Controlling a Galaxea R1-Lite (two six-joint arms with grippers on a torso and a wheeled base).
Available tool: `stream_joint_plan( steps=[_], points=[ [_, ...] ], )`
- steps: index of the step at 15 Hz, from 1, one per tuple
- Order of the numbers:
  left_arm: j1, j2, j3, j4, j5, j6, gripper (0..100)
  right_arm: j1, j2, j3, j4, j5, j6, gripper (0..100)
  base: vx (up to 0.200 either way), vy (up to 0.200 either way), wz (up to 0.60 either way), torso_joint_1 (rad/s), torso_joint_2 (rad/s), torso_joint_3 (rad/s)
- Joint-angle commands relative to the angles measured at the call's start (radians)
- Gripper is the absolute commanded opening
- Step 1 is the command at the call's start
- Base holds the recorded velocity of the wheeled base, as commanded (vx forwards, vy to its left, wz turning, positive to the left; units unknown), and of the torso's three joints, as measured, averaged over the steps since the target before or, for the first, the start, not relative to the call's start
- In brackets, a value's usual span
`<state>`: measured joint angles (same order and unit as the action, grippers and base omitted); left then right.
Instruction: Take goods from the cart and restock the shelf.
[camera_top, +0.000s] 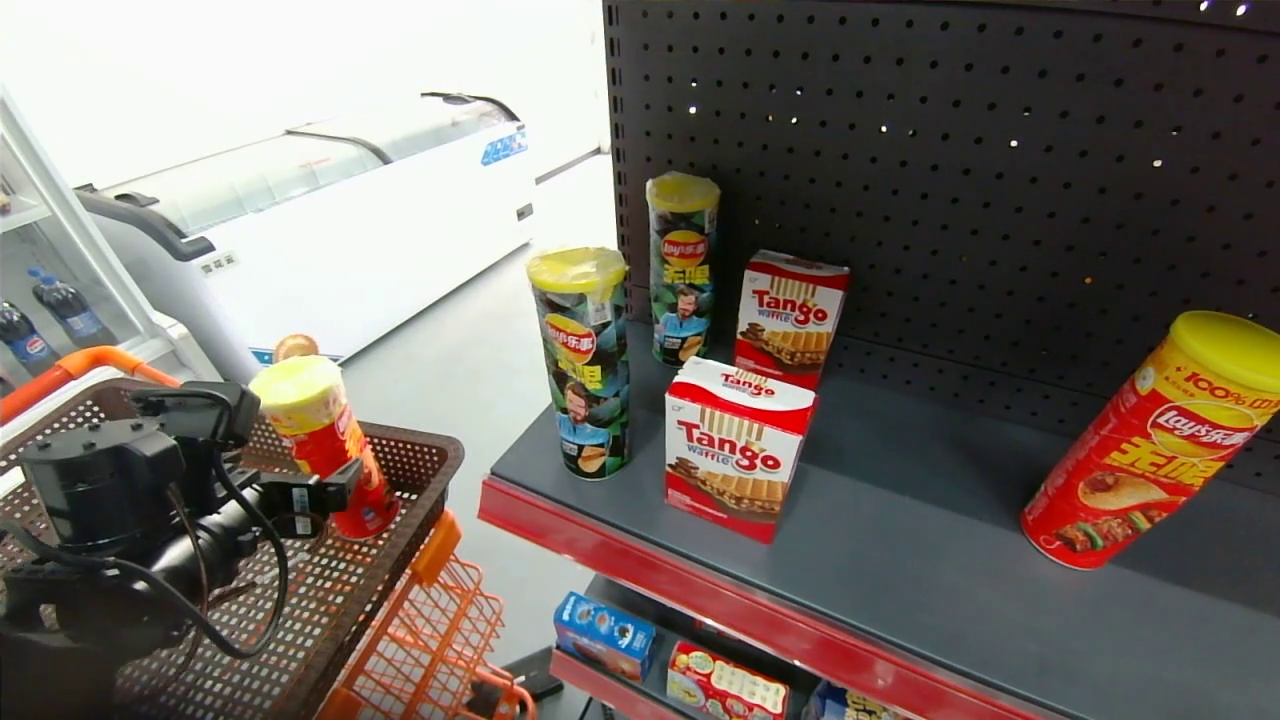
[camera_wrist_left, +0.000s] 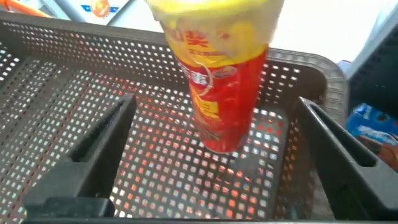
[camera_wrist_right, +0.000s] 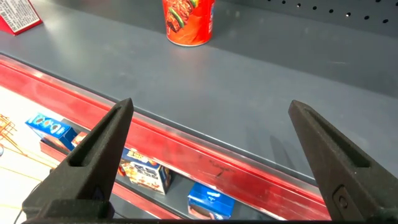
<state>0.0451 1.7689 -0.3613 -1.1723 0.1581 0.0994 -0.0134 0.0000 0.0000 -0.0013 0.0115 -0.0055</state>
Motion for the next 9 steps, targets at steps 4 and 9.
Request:
stream_joint_plan(
  steps=[4, 9],
  points=[
    [0.078, 0.205, -0.12, -0.078, 0.015, 0.008, 100, 0.0, 0.002, 0.0, 0.0, 0.001, -0.001, 100, 0.0, 0.0, 0.0, 0.0, 0.0, 0.0],
    [0.07, 0.276, -0.206, -0.078, 0.008, 0.008, 100, 0.0, 0.002, 0.0, 0.0, 0.001, -0.001, 100, 0.0, 0.0, 0.0, 0.0, 0.0, 0.0]
  ],
)
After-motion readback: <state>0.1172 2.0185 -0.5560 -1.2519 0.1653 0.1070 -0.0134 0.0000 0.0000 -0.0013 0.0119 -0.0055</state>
